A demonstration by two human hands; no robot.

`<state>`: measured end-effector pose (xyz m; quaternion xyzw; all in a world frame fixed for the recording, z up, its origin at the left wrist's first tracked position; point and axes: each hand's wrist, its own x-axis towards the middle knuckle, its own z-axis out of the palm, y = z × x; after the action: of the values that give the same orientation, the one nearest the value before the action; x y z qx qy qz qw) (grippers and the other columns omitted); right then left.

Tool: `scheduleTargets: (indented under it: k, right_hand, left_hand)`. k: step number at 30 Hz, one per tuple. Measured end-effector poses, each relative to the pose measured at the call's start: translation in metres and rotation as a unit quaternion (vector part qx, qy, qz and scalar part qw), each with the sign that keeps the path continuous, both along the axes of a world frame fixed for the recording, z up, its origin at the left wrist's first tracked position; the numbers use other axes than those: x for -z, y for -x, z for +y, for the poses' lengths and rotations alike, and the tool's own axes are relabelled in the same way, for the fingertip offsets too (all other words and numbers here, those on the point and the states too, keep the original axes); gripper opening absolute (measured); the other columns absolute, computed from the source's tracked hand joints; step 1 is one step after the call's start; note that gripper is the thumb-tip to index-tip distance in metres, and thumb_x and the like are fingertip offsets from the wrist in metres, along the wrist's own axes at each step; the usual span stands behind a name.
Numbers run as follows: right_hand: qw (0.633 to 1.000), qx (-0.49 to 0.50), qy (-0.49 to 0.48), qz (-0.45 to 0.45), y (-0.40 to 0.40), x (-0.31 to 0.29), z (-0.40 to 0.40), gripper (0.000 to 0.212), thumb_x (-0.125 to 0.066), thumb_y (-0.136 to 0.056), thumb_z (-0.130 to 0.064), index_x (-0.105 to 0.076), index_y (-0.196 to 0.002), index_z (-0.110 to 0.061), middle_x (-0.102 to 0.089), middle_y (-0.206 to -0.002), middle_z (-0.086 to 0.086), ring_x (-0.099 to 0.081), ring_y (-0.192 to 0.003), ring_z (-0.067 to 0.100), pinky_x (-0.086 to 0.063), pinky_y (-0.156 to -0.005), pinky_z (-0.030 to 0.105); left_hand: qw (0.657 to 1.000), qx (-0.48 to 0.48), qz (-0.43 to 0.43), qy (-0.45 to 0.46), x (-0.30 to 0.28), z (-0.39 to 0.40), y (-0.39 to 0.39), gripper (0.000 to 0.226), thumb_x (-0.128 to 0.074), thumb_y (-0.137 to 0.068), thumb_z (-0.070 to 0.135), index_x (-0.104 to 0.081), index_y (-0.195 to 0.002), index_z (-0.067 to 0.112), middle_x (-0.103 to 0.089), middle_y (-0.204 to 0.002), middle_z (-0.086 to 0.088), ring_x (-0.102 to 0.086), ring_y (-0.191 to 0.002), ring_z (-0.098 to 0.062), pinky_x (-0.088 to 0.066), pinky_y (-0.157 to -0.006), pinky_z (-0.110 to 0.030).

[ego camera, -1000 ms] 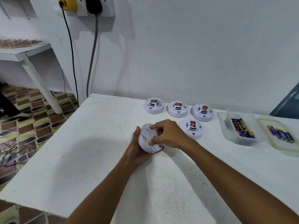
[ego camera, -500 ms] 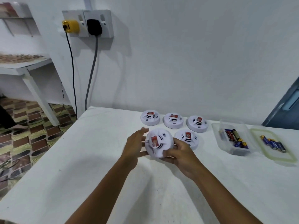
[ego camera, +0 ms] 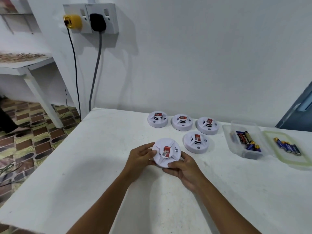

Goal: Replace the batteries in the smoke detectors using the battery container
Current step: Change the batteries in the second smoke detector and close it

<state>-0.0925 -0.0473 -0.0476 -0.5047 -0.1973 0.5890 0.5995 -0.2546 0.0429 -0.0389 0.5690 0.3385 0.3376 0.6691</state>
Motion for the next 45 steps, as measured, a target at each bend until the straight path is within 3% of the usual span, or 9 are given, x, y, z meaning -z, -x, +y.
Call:
scheduleTargets:
  k: [4,14,41,45]
  right_hand:
    - [1.0,-0.007,0.001,-0.01,0.0,0.0,0.0,0.045,-0.063,-0.078,0.016,-0.057,-0.12,0.001,-0.068,-0.114,0.021,-0.067,-0.102,0.039,-0.054,-0.089,0.053]
    - [1.0,-0.008,0.005,-0.017,-0.001,0.002,0.003,0.047,-0.063,-0.076,0.017,-0.057,-0.12,0.0,-0.067,-0.115,0.02,-0.067,-0.101,0.037,-0.056,-0.084,0.051]
    - [0.999,-0.002,-0.009,-0.033,0.0,0.003,0.001,0.046,-0.064,-0.077,0.016,-0.057,-0.12,0.0,-0.066,-0.117,0.02,-0.068,-0.1,0.036,-0.056,-0.084,0.051]
    - [0.999,-0.027,-0.02,-0.008,-0.001,0.001,-0.001,0.047,-0.067,-0.079,0.01,-0.055,-0.123,0.001,-0.065,-0.119,0.023,-0.066,-0.104,0.039,-0.053,-0.09,0.053]
  left_hand:
    - [1.0,0.011,-0.018,-0.01,0.006,-0.001,0.002,0.034,-0.062,-0.086,0.019,-0.065,-0.119,0.013,-0.071,-0.112,-0.008,-0.069,-0.102,-0.029,-0.058,-0.078,-0.037]
    - [0.999,0.016,-0.034,-0.008,0.011,0.002,0.002,0.036,-0.061,-0.087,0.019,-0.063,-0.122,0.012,-0.07,-0.115,-0.007,-0.067,-0.105,-0.028,-0.058,-0.082,-0.039]
    - [0.999,0.017,-0.047,-0.01,0.014,0.002,0.003,0.032,-0.06,-0.085,0.02,-0.065,-0.117,0.016,-0.072,-0.112,-0.002,-0.068,-0.104,-0.024,-0.058,-0.079,-0.034]
    - [0.999,0.016,-0.048,-0.013,0.015,0.002,0.003,0.034,-0.059,-0.086,0.022,-0.064,-0.118,0.015,-0.072,-0.113,-0.002,-0.068,-0.104,-0.025,-0.057,-0.078,-0.031]
